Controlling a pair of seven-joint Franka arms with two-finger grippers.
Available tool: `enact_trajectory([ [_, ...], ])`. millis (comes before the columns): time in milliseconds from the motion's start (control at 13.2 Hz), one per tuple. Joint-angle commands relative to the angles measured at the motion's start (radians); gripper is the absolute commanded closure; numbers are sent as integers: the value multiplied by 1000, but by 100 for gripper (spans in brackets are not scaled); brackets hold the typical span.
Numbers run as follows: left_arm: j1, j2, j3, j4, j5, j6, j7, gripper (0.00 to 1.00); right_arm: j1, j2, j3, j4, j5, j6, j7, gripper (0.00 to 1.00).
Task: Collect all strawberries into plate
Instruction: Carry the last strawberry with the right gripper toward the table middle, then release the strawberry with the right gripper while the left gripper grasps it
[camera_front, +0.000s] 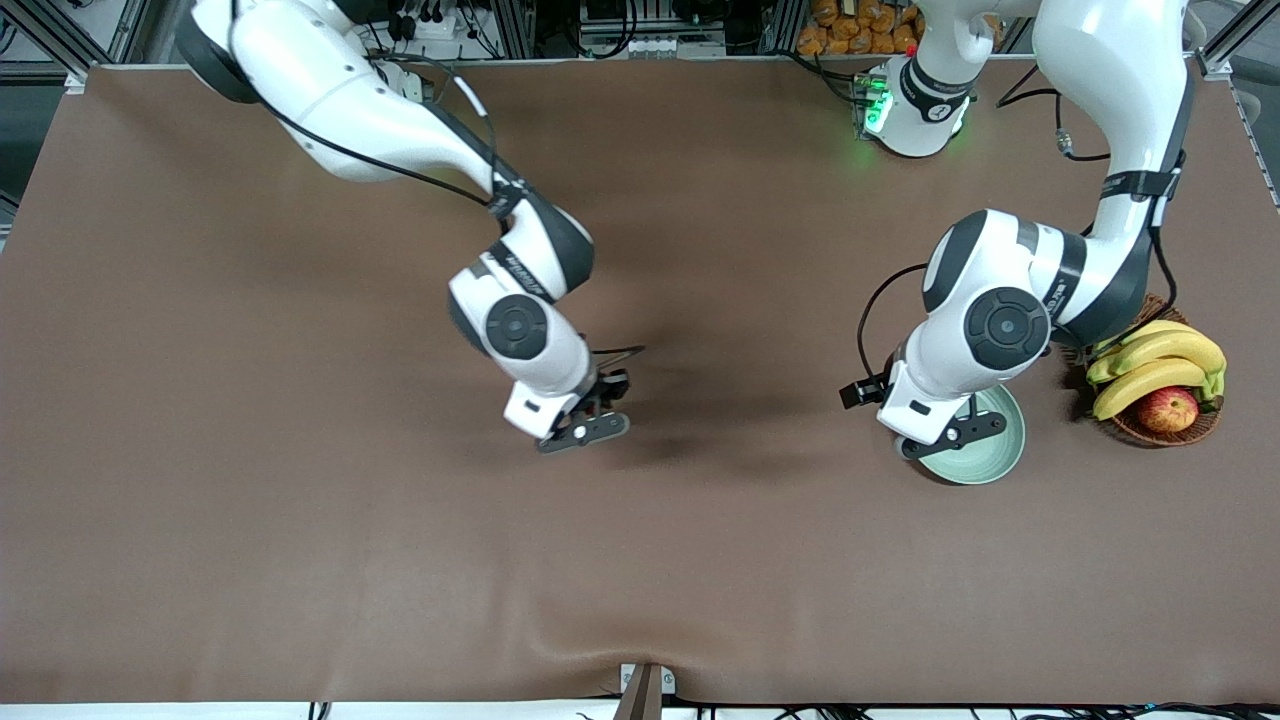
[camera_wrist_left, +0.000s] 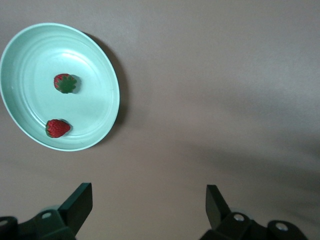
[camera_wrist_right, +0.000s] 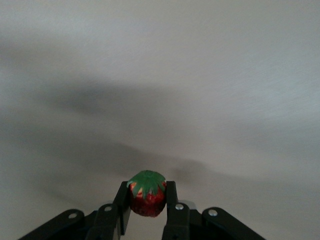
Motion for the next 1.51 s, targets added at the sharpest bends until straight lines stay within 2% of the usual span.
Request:
enact_trajectory([
  [0,-14,-10,0,-65,5,74,-65,0,74,81,-8,24,-10,123,141,100],
  [227,-48,13,-2,-73,-5,116,-116,0,127,144,-11,74,-12,165,209,100],
  [303,-73,19,-2,-68,-7,131,-155,0,131,144,-13,79,-15,159,215,85],
  [378,-97,34,-2,-61,-9,160,-201,0,117,141,-14,79,-17,154,212,27],
  [454,-125,53,-2,-42,-7,169,-247,0,106,124,-14,77,-17,156,214,0],
  [681,-221,138,-2,92,-7,169,-393,0,65,43,-30,68,-17,78,206,0],
  [983,-323,267,4,199,2,188,-501,0,-53,-86,-28,67,-15,-78,180,0],
  [1134,-373,318,15,217,4,269,-574,0,-127,-138,-28,65,-13,-173,63,0],
  [1286,-402,367,15,229,4,335,-597,0,-212,-204,-28,24,-12,-205,-51,0],
  [1437,-462,419,45,284,4,341,-631,7,-298,-285,-27,-51,-10,-211,-140,0],
])
